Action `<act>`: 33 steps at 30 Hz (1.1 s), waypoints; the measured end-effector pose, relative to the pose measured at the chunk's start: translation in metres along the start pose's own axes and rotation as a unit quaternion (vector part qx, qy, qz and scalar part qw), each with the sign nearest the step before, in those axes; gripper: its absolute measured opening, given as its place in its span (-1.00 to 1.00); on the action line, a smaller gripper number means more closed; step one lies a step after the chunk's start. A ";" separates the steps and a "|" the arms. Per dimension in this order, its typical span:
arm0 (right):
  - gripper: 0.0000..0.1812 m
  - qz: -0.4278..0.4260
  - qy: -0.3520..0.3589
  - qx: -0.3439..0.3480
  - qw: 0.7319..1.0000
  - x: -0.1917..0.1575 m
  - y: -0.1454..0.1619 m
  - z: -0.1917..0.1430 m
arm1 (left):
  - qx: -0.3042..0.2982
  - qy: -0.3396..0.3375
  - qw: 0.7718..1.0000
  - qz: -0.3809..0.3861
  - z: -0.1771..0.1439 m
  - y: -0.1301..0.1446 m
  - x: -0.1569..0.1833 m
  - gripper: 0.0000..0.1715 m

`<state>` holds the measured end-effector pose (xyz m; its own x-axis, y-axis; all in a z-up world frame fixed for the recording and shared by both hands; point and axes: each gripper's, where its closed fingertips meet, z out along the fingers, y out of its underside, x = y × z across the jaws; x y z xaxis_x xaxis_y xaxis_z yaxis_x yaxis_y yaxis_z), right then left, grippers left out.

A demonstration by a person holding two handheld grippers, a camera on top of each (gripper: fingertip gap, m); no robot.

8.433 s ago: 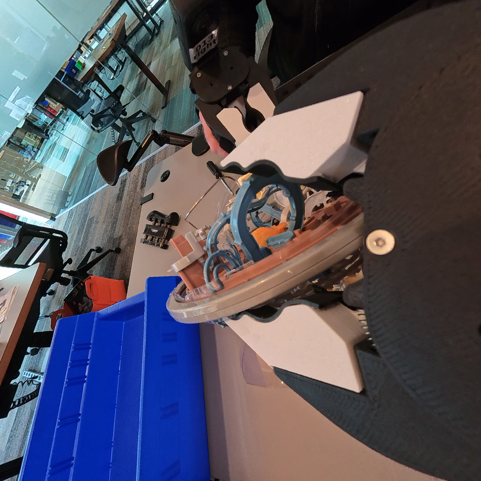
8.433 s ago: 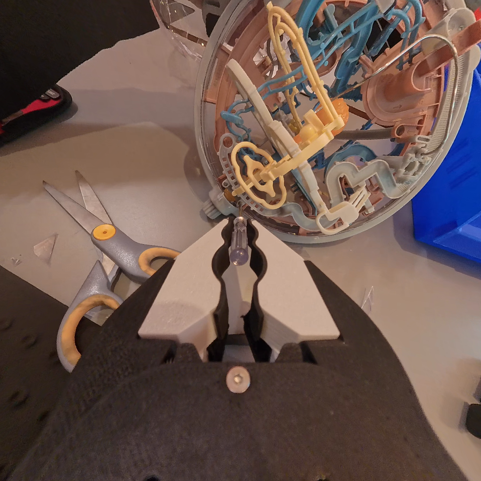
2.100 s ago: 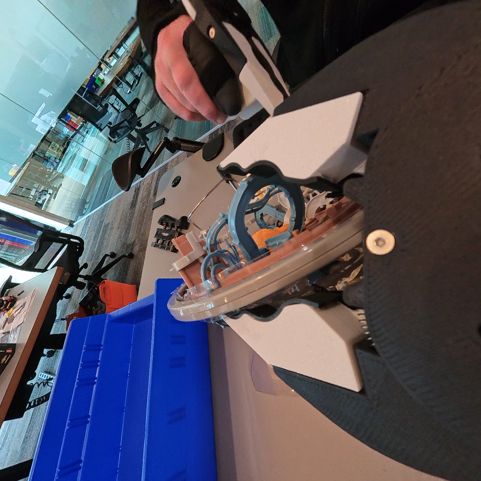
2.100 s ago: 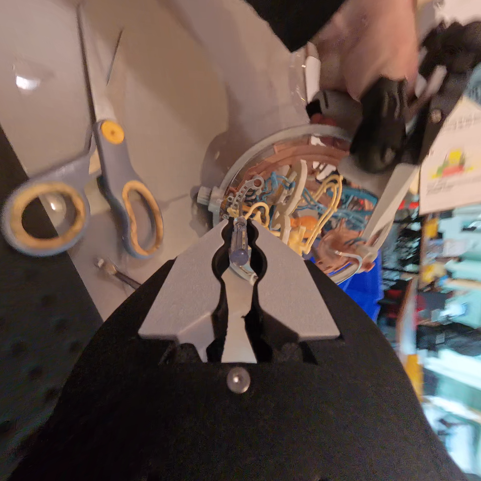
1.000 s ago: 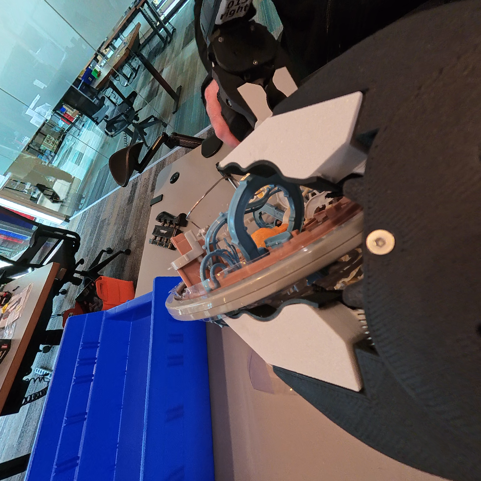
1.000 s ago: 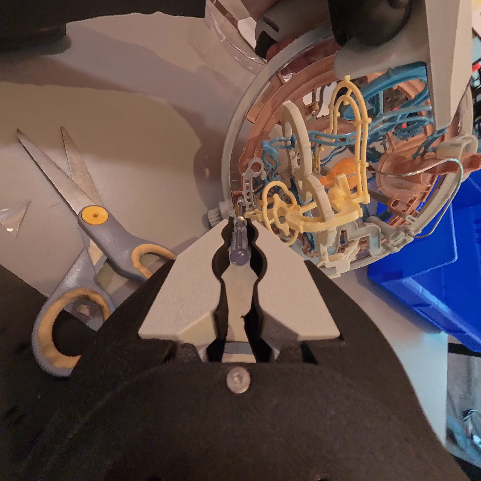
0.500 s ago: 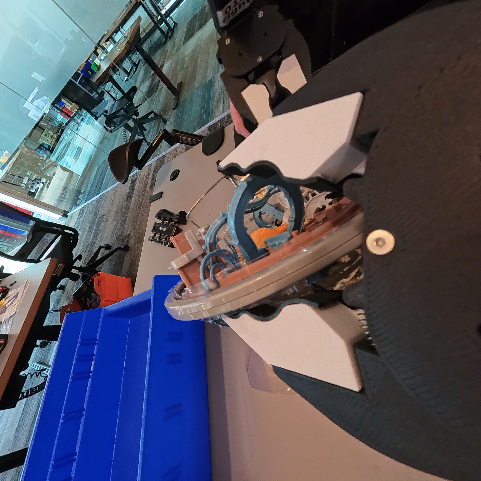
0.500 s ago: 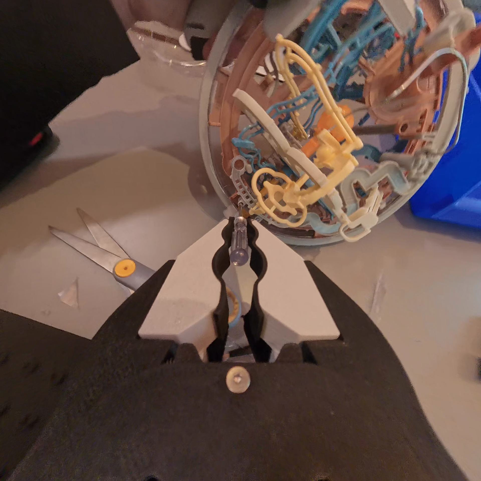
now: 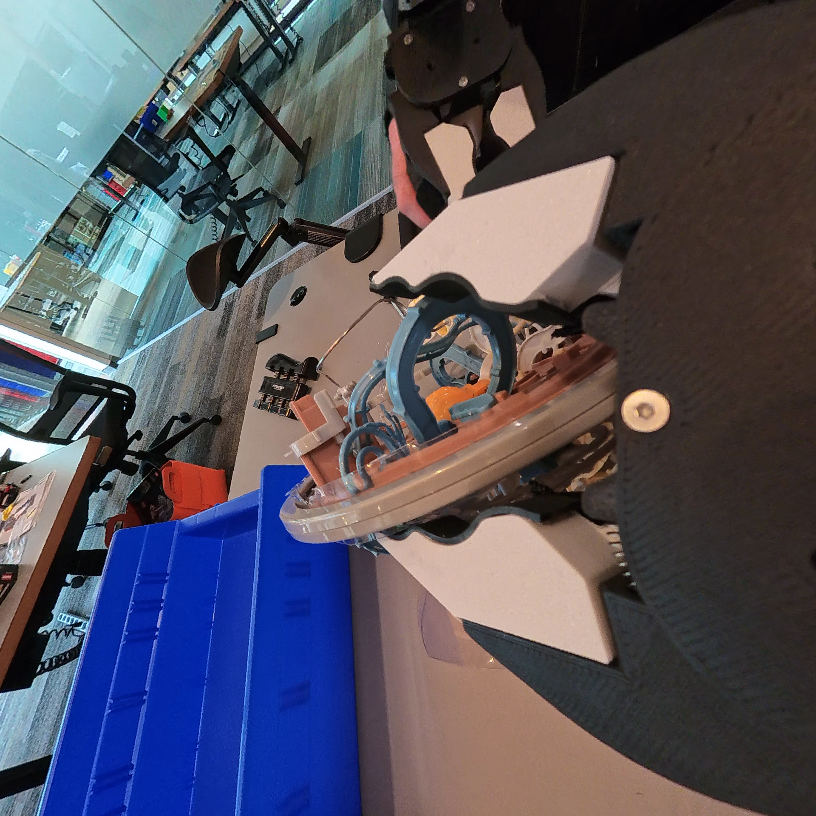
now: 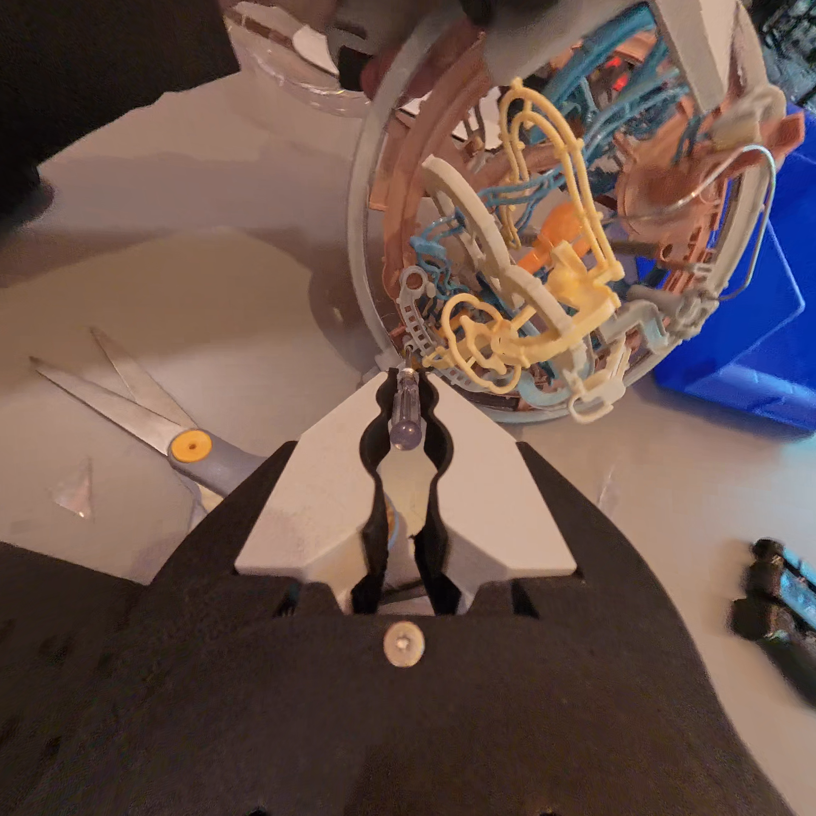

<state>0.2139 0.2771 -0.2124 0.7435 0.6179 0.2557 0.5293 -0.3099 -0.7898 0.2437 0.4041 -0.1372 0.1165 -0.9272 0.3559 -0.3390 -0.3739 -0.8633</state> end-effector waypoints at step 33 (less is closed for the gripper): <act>-0.92 -0.229 -0.075 -0.055 0.969 0.009 0.003 -0.001 | 0.008 0.008 1.000 -0.002 0.001 -0.001 0.000 0.15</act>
<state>0.2229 0.2812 -0.2118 0.3572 0.8043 0.4749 0.8357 -0.0480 -0.5471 0.2450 0.4047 -0.1366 0.1035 -0.9256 0.3642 -0.3237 -0.3775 -0.8676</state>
